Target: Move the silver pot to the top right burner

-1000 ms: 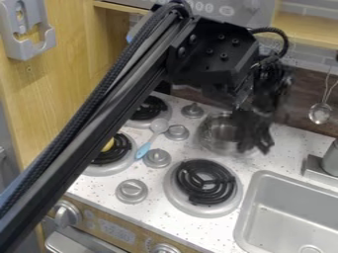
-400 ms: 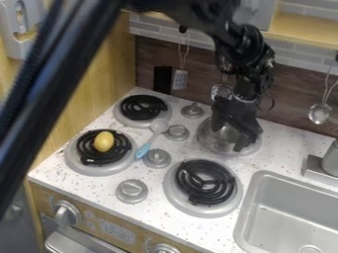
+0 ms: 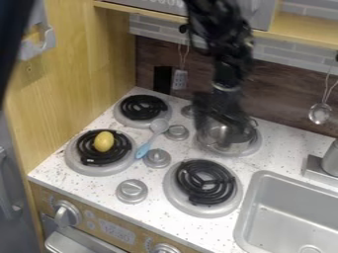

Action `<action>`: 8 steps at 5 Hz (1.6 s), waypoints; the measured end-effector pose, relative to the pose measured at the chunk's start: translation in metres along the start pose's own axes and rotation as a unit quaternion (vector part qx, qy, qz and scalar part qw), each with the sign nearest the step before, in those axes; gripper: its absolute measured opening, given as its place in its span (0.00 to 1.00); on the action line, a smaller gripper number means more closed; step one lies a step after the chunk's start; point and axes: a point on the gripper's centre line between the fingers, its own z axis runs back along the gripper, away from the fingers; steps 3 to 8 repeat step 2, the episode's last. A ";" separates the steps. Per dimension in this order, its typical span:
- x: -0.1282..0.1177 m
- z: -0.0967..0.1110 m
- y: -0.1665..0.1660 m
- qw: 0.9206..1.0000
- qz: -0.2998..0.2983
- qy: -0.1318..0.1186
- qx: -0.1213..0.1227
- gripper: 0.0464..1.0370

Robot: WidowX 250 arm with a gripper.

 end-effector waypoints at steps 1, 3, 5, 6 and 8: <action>-0.019 0.009 0.010 0.996 0.081 0.018 -0.008 0.96; -0.030 0.007 0.006 0.992 0.116 0.046 -0.029 0.96; -0.030 0.007 0.006 0.992 0.116 0.046 -0.029 0.96; -0.030 0.007 0.006 0.992 0.116 0.046 -0.029 0.96; -0.030 0.007 0.006 0.992 0.116 0.046 -0.029 0.96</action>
